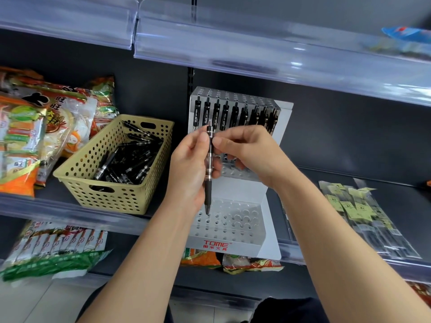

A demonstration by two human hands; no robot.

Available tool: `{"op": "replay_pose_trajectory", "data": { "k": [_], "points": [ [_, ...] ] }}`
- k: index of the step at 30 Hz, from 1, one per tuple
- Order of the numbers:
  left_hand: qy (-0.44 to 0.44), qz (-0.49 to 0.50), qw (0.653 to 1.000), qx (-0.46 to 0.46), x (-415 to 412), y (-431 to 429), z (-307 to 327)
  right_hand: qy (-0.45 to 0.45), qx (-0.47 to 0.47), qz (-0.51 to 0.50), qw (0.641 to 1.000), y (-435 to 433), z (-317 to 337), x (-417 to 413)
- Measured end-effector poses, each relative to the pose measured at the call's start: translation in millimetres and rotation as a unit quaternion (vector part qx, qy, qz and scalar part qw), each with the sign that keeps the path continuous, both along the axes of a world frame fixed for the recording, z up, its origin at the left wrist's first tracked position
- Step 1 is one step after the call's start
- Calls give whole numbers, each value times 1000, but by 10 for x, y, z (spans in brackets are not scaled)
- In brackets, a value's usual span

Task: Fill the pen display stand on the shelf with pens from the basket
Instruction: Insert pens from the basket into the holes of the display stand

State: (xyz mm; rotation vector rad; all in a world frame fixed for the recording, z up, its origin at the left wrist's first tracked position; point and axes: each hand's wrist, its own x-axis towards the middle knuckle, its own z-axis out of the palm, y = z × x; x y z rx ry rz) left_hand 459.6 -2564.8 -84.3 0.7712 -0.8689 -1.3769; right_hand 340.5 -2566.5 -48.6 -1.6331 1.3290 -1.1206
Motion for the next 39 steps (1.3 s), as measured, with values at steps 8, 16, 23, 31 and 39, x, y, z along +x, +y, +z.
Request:
{"op": "replay_pose_trajectory", "data": {
  "k": [8, 16, 23, 31, 39],
  "points": [
    [-41, 0, 999, -13, 18, -12, -18, -44, 21, -10, 999, -27, 6, 22],
    [-51, 42, 997, -29, 9, -73, -83, -68, -103, -136, 983, -43, 215, -10],
    [-104, 61, 992, -34, 45, -80, -107, 38, -231, -292, 927, -187, 322, -86],
    [-226, 99, 967, -69, 128, -76, -146, 179, -247, -315, 899, -191, 250, -35],
    [-258, 107, 957, -80, 196, -97, -176, 222, -243, -318, 889, -252, 226, -26]
  ]
}}
